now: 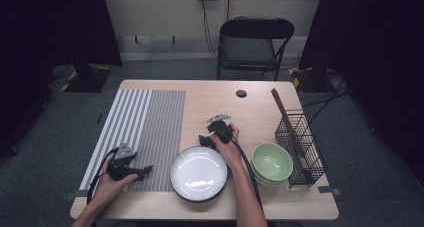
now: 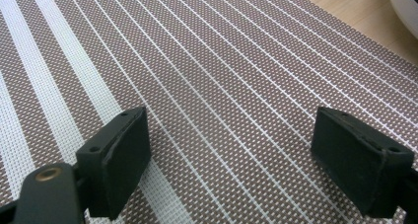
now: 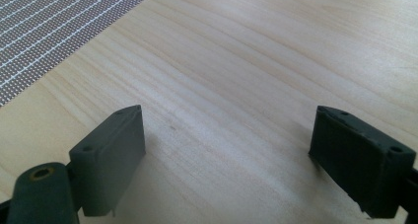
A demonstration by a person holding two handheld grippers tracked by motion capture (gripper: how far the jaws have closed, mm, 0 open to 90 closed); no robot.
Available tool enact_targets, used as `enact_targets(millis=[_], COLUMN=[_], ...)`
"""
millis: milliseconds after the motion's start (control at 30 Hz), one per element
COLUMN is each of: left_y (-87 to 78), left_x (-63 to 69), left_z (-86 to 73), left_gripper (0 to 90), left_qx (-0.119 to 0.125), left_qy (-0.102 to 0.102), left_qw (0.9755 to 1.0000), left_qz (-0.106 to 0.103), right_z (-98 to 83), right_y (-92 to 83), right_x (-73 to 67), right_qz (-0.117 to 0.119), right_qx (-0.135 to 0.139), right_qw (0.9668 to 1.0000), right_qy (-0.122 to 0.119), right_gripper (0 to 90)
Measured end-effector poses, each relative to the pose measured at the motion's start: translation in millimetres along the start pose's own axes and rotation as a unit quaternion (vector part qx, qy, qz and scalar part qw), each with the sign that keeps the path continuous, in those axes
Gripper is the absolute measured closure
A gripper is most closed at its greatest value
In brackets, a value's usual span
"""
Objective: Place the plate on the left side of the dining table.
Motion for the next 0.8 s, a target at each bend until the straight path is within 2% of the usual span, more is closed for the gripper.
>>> enact_targets(millis=[433, 500, 567, 667, 700, 733, 800], left_y=[-0.7, -1.4, -1.4, -2.7, -3.6, -4.7, -7.7], left_x=[-0.4, -0.4, -0.8, 0.6, 0.3, 2.9, 5.4], left_z=[0.1, 1.0, 1.5, 4.1, 4.4, 7.2, 10.7], left_gripper=[16.0, 18.4, 18.3, 18.4, 18.4, 19.2, 22.0], left_qx=[-0.007, -0.007, -0.008, -0.005, -0.008, -0.002, 0.003], left_qy=[-0.004, -0.019, -0.018, -0.025, -0.021, -0.026, -0.024], left_qw=[1.0000, 0.9998, 0.9998, 0.9996, 0.9997, 0.9997, 0.9997], left_qz=[0.005, 0.008, 0.009, 0.005, 0.007, 0.001, -0.005], right_z=[0.5, 1.8, 2.3, 3.0, 3.7, 6.2, 9.8], right_y=[-0.4, -1.2, -2.1, -3.9, -5.7, -9.1, -14.0], right_x=[0.0, 0.8, 2.5, 2.6, 1.2, -0.1, -1.1], right_qz=[-0.002, -0.005, -0.009, -0.010, -0.006, -0.012, -0.012], right_qx=[-0.006, -0.010, -0.015, -0.016, -0.018, -0.015, -0.010], right_qw=[1.0000, 0.9999, 0.9998, 0.9998, 0.9998, 0.9998, 0.9999], right_qy=[0.002, 0.004, 0.001, 0.003, 0.002, -0.006, -0.005], right_gripper=[14.0, 17.7, 18.9, 19.3, 19.3, 19.2, 18.7])
Point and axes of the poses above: each handheld gripper's, and its own axes: y roughly forward along the jaws, z roughly out of its top, x roughly to its right, the point moved 8 cm from there along y, roughly forward along the jaws
